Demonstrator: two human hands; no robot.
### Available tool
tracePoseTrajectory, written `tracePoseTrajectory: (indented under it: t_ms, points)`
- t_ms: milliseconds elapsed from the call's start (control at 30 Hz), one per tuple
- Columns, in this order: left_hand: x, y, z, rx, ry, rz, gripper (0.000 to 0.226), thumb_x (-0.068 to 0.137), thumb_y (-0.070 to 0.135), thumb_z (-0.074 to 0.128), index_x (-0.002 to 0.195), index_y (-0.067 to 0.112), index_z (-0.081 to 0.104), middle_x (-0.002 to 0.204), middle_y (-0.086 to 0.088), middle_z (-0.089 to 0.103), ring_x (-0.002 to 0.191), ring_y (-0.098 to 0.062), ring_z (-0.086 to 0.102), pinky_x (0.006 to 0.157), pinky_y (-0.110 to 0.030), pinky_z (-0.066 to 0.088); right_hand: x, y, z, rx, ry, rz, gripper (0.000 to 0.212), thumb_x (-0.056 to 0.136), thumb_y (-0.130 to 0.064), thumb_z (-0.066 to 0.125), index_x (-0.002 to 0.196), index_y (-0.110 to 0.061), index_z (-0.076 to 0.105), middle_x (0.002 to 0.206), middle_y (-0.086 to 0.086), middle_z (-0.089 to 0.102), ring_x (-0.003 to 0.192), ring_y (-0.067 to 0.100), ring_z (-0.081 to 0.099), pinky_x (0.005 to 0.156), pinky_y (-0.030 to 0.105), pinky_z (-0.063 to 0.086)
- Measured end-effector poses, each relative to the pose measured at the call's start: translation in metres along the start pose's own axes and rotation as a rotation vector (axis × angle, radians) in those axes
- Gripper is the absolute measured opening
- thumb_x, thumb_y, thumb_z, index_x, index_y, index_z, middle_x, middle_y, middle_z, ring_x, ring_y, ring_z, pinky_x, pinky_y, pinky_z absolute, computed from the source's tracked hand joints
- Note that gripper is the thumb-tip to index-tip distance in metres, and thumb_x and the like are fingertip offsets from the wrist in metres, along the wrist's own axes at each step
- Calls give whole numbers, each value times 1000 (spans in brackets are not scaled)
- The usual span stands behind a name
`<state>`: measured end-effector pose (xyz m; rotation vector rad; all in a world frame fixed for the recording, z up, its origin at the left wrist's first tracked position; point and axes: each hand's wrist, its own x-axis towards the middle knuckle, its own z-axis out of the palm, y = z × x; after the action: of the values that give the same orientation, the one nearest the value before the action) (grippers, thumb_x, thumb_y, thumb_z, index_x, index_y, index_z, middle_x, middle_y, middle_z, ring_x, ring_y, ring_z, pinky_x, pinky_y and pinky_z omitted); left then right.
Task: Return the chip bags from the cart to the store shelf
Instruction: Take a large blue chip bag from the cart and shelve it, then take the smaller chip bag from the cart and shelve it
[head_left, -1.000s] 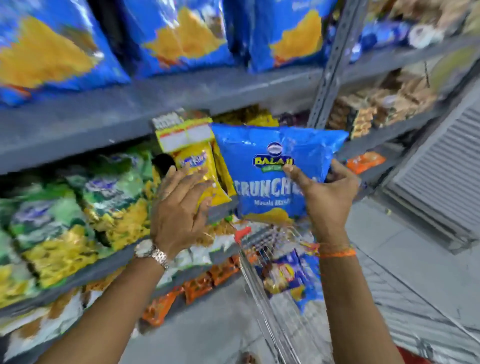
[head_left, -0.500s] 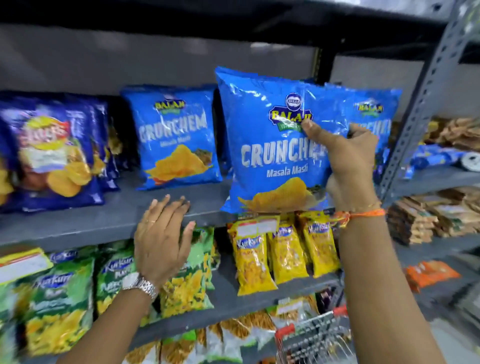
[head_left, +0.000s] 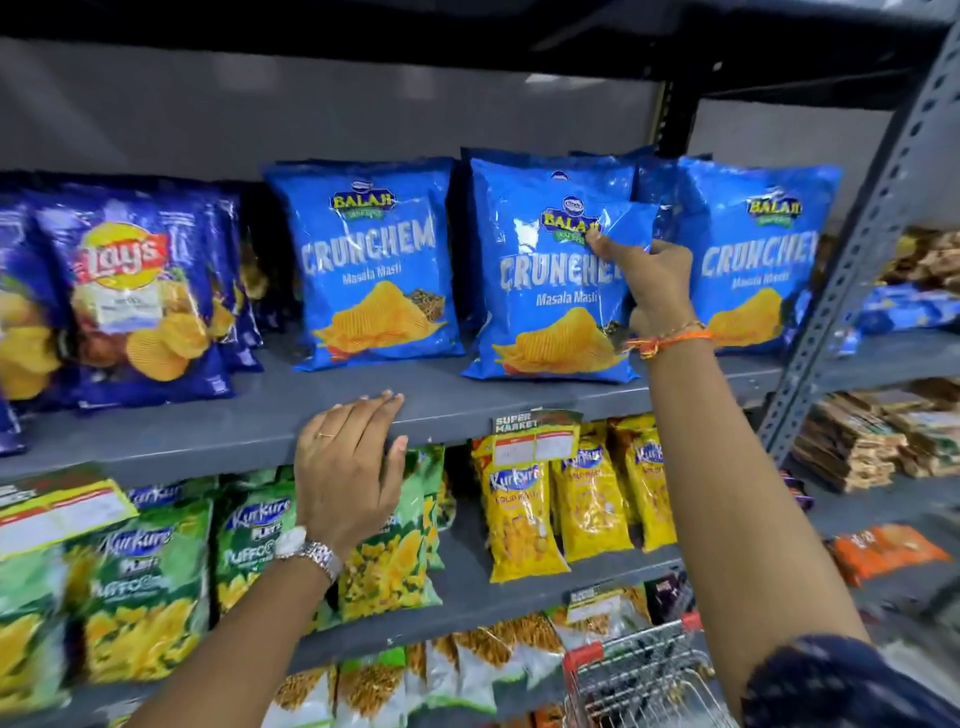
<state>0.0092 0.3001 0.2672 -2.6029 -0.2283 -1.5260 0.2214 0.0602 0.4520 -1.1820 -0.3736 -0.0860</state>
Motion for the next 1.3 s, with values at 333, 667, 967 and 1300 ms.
tracePoseTrajectory:
  t_ms: [333, 667, 967, 1300]
  points:
    - [3, 11, -8, -91, -25, -61, 50, 104, 42, 35, 140, 16, 59, 137, -2, 65, 126, -23, 59, 108, -41, 36, -12, 1, -20, -158, 157, 38, 52, 71, -47, 89, 104, -13, 66, 77, 2, 53, 64, 17, 46, 59, 31, 41]
    - [-28, 104, 12, -479, -104, 117, 48, 106, 36, 38, 147, 15, 51, 150, 1, 53, 147, -11, 38, 124, -35, 22, -95, 40, -103, -217, 477, -374, 43, 84, -26, 81, 113, -18, 50, 100, 10, 64, 73, 10, 57, 70, 17, 49]
    - [-168, 224, 70, -757, -602, 219, 47, 101, 26, 44, 140, 5, 58, 145, -9, 58, 139, -20, 45, 126, -28, 18, -238, 197, -305, -398, 811, 101, 39, 80, -3, 80, 104, -11, 51, 85, -1, 62, 67, -11, 59, 69, 11, 48]
    - [-298, 284, 126, -786, -972, 331, 48, 101, 34, 43, 139, 9, 61, 138, -9, 64, 129, -27, 57, 119, -36, 30, -406, 388, -373, -311, 986, 816, 37, 77, 9, 81, 87, -6, 50, 76, 10, 51, 64, 8, 52, 75, 34, 47]
